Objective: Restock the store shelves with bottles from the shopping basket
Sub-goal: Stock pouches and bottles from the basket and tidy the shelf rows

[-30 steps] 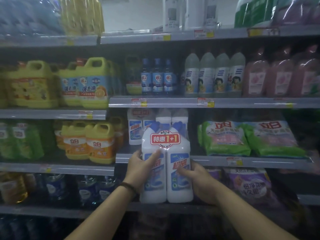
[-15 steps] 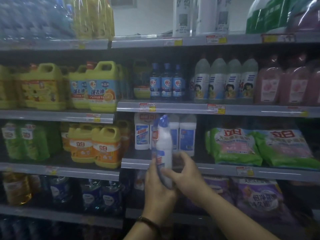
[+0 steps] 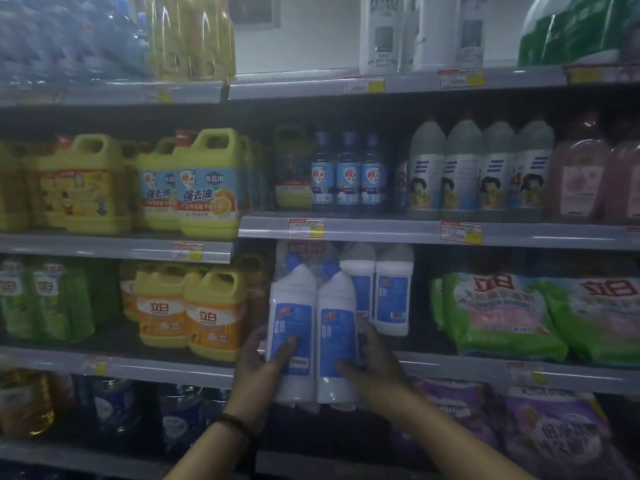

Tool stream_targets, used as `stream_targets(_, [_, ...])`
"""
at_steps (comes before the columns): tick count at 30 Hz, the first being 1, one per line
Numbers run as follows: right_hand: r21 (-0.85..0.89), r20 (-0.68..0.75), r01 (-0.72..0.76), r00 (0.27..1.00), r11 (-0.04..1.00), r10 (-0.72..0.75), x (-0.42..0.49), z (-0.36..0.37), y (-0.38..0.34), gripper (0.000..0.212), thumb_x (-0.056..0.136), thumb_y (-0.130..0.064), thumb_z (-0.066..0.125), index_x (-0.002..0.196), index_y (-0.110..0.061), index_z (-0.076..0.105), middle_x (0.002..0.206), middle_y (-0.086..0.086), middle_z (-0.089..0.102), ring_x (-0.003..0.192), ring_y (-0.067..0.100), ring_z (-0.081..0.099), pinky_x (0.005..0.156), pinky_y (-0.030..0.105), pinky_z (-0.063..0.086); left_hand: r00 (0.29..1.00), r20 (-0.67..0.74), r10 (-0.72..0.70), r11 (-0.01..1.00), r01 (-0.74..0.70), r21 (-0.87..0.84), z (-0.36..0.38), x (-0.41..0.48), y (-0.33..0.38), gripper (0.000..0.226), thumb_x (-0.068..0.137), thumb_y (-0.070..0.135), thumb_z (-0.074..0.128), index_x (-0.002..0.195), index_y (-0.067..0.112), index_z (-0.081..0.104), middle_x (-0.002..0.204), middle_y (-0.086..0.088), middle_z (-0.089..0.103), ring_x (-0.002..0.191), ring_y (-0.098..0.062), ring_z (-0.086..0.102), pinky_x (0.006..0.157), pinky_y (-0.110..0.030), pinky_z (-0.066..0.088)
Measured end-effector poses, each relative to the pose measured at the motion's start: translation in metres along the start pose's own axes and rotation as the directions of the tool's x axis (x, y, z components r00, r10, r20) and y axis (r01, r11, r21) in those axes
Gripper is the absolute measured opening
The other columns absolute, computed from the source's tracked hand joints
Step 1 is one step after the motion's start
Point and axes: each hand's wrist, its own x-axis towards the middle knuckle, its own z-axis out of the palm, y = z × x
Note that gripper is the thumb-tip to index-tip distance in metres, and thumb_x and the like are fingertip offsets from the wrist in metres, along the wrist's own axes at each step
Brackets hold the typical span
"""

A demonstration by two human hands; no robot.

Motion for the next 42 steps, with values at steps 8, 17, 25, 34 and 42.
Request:
stream_targets(8, [-0.013,-0.036,0.211,0.977,0.977,-0.211,0.053,0.021,0.0,0.074,0.1,-0.009,0.073,0.159,-0.042,0.043,0.147,-0.015,0.065,0.136,0.008,0.063,0.112,0.049,0.056,0.981,0.194,0.009,0.996,-0.027,0.089,-0.028,0.064,0.008,0.031,0.088,0.03,0.077,0.119,0.023,0.075,0.118,-0.01,0.08,0.106,-0.033,0.078,0.095,-0.064,0.06])
stream_targets(17, [-0.289,-0.123,0.214,0.958,0.933,-0.258,0.112,0.038,-0.003,0.088,0.098,-0.023,0.076,0.166,-0.041,0.024,0.165,-0.01,0.046,0.151,0.017,0.047,0.121,0.052,0.047,0.983,0.182,0.011,0.992,-0.034,0.124,-0.027,0.128,0.012,0.018,0.091,0.03,0.08,0.108,0.029,0.079,0.115,-0.011,0.08,0.108,-0.035,0.077,0.098,-0.067,0.057])
stream_targets(25, [-0.48,-0.236,0.1,0.942,0.871,-0.239,0.126,0.058,0.005,0.105,0.1,-0.017,0.074,0.168,-0.04,-0.002,0.147,0.005,0.057,0.132,0.024,0.062,0.105,0.051,0.059,0.979,0.205,0.01,0.946,-0.075,0.315,-0.018,0.147,0.011,0.028,0.094,0.001,0.075,0.1,0.027,0.065,0.087,0.02,0.081,0.09,-0.01,0.079,0.069,-0.029,0.064])
stream_targets(34, [-0.732,-0.26,0.035,0.909,0.68,-0.326,0.119,0.057,0.009,0.097,0.104,-0.03,0.069,0.171,-0.032,-0.001,0.144,0.004,0.059,0.125,0.023,0.065,0.098,0.042,0.062,0.976,0.168,0.136,0.806,-0.208,0.554,-0.018,0.161,-0.003,0.058,0.076,-0.006,0.089,0.098,0.036,0.056,0.102,0.012,0.07,0.098,-0.013,0.07,0.085,-0.036,0.06])
stream_targets(42, [-0.709,-0.214,0.052,0.934,0.703,-0.285,0.115,0.064,0.018,0.101,0.104,-0.033,0.067,0.17,-0.03,-0.01,0.153,0.003,0.045,0.131,0.019,0.059,0.103,0.036,0.057,0.985,0.089,0.151,0.768,-0.174,0.616,-0.015,0.171,-0.023,0.066,0.077,0.009,0.092,0.121,0.034,0.051,0.124,0.004,0.071,0.113,-0.02,0.069,0.093,-0.041,0.06])
